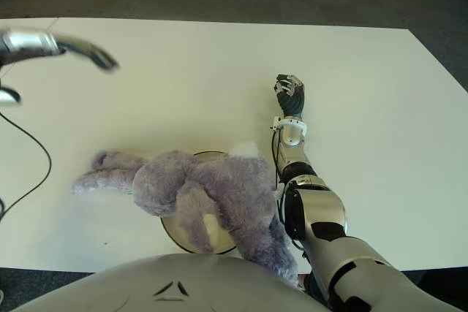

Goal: Put the doll into the plate.

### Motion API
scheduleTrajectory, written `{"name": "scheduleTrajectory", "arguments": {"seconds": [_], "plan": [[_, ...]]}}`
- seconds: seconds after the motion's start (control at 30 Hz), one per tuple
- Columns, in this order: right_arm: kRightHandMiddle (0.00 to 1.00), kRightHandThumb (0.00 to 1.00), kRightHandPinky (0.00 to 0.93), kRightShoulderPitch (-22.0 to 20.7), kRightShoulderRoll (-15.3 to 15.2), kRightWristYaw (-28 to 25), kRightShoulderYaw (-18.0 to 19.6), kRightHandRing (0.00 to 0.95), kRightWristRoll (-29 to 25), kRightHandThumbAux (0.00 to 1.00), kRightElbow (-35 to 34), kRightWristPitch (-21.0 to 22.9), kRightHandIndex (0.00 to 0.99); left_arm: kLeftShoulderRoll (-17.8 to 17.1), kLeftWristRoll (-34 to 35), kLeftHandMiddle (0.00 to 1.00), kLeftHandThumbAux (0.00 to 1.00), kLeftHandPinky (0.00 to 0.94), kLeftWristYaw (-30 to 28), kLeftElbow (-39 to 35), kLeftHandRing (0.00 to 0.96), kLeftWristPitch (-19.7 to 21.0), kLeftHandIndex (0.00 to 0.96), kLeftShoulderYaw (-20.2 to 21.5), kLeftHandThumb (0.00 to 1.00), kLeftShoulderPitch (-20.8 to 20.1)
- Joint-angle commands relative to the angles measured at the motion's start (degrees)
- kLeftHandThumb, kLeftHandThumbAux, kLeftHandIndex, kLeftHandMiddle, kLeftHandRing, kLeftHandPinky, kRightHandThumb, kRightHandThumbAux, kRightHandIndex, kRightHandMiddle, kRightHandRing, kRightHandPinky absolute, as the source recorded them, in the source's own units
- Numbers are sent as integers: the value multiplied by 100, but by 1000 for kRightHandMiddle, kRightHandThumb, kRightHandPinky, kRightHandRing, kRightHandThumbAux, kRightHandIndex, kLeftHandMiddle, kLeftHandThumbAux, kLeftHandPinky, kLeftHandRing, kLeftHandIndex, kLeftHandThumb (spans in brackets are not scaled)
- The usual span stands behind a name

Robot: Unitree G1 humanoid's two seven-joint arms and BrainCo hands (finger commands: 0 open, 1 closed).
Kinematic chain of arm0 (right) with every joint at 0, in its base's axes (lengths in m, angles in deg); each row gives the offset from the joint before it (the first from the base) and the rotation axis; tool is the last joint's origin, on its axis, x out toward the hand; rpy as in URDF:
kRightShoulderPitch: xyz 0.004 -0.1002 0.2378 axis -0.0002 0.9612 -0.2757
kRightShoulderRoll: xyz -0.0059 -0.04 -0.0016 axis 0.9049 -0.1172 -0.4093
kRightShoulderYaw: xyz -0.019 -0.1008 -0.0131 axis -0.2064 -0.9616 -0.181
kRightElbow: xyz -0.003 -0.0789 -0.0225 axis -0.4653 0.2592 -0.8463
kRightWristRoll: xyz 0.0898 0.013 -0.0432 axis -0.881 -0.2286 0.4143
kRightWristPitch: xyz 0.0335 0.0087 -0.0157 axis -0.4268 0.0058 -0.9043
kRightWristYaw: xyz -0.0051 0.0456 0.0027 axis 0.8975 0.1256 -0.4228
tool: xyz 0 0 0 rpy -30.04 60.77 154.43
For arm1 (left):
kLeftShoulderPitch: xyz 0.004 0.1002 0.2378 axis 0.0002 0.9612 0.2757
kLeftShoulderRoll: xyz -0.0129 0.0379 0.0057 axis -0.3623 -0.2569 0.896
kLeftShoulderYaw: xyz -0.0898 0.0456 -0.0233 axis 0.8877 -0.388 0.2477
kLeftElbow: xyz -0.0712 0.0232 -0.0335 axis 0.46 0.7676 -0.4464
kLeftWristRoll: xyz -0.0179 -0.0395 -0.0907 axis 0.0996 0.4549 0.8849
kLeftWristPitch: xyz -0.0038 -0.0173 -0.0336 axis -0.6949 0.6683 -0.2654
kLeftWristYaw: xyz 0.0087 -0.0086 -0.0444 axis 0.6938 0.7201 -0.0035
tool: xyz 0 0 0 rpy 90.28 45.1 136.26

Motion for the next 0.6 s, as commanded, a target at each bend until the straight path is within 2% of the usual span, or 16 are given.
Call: {"name": "scheduleTrajectory", "arguments": {"seconds": [0.03,0.1,0.17,0.33,0.43,0.6], "plan": [[288,662,259,1477,386,92,-106,284,150,745,955,610,398,1570,564,6,421,35,2793,4368,0,1265,0,1168,187,-1516],[286,662,258,1478,383,106,-120,281,166,745,955,631,398,1614,458,9,430,38,2801,4808,0,1204,0,1181,193,-1772],[285,662,264,1476,381,77,-97,277,139,745,954,644,398,1752,379,23,463,40,2869,5198,8,996,0,1229,189,-1790],[293,662,239,1472,391,-15,-12,272,45,744,948,622,399,2027,263,42,491,50,3103,5668,20,691,0,1331,178,-1722],[296,662,257,1471,389,-26,-6,276,40,744,947,622,399,2165,145,45,500,47,3238,5852,22,516,0,1330,170,-1718],[299,663,270,1478,371,57,-47,284,94,745,947,622,400,2663,-388,29,552,6,3878,6224,3,-132,0,1105,120,-1517]]}}
